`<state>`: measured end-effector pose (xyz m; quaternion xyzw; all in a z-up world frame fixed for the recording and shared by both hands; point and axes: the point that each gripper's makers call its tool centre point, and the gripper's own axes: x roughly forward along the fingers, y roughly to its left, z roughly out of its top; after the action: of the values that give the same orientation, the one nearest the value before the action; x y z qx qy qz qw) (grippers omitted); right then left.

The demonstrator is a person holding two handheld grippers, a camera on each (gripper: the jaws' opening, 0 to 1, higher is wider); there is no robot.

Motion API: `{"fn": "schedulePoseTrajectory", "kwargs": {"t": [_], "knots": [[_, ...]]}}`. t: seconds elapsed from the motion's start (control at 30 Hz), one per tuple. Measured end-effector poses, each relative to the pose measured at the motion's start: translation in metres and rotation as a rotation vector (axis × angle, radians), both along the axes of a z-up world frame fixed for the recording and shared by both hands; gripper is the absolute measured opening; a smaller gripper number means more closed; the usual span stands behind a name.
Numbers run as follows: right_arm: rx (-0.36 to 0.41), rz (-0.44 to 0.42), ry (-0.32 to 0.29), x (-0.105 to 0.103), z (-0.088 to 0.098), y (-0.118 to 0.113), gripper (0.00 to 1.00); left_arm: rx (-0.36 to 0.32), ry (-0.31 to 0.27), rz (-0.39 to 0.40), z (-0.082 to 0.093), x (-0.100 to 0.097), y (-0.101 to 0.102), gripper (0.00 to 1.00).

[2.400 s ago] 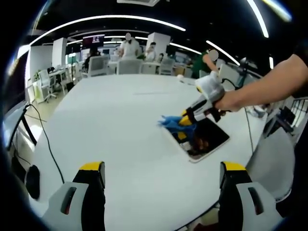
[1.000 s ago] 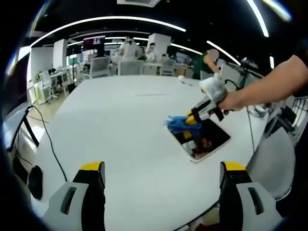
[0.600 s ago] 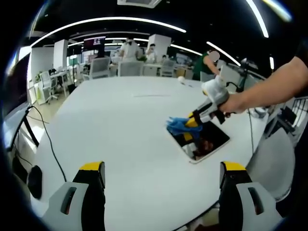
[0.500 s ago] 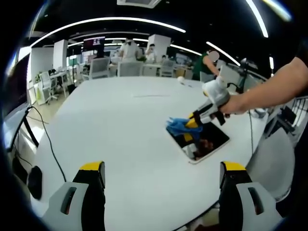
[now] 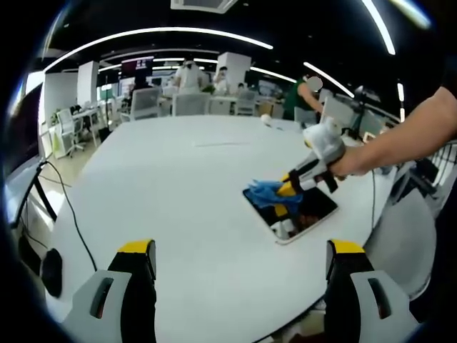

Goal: Wipe the mirror surface with the cleaning cloth until all visible marks leave the cleaned area.

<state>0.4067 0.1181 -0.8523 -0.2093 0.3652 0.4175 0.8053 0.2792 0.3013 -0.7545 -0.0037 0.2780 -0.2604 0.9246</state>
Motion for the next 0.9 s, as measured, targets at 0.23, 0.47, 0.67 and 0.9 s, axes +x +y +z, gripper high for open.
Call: {"fn": "schedulePoseTrajectory", "kwargs": {"t": [0.23,0.47,0.67,0.9], "knots": [[-0.001,-0.002,-0.002,-0.005,-0.002,-0.001,0.04,0.005,-0.006,-0.008,0.002,-0.003,-0.003,1.00],[0.003,-0.016,-0.005,-0.014,0.002,0.000,0.04,0.009,-0.005,-0.013,0.003,-0.006,-0.005,1.00],[-0.008,-0.013,-0.012,-0.024,0.002,0.001,0.04,0.011,-0.008,-0.017,0.004,-0.007,-0.004,1.00],[-0.009,-0.008,-0.009,-0.032,0.001,0.001,0.04,0.010,-0.011,-0.021,0.004,-0.007,-0.007,1.00]]}}
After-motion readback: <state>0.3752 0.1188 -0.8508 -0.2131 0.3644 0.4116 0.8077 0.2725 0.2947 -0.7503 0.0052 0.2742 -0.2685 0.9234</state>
